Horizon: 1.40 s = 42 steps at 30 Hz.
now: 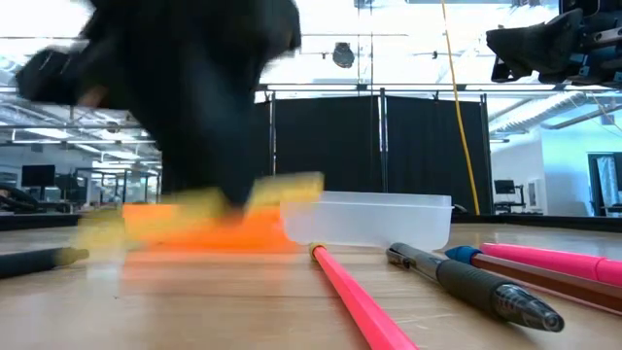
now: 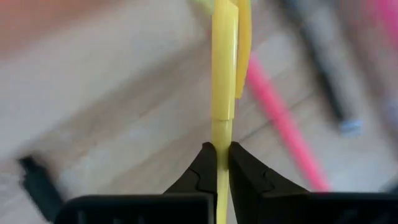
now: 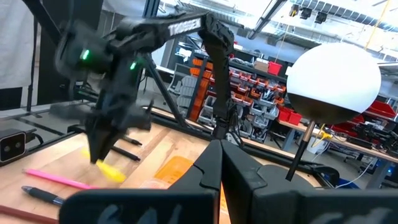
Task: Pick & place school supplies into a supply box
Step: Put the yellow pen into the orange supply box
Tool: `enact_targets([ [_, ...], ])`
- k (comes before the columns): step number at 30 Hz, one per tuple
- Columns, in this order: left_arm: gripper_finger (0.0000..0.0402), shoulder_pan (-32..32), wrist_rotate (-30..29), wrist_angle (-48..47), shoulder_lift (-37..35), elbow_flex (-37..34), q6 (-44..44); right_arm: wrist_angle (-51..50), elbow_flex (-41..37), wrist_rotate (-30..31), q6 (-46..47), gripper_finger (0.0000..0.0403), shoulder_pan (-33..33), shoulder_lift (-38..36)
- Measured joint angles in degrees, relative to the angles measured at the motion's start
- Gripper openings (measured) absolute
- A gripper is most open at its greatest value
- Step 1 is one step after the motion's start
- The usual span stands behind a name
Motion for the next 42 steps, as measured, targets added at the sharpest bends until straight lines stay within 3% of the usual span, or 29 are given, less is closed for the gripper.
enact_targets([
  [6, 0.002, 0.5, -6.1, 4.7, -4.4, 0.1, 0.8, 0.0, 0.0, 0.0, 1.3, 0.0, 0.0, 0.0],
  [11, 0.002, 5.4, -9.6, 9.3, -7.6, 0.3, 7.7, 0.3, 0.0, 0.0, 1.5, 0.0, 0.0, 0.0],
  [24, 0.002, 20.2, -4.1, 4.5, -5.8, 0.3, 18.3, -0.9, 0.0, 0.0, 1.1, 0.0, 0.0, 0.0],
  [42, 0.0019, 26.3, 6.3, 1.2, -0.3, 0.3, 17.6, -0.5, 0.0, 0.0, -0.3, 0.0, 0.0, 0.2],
])
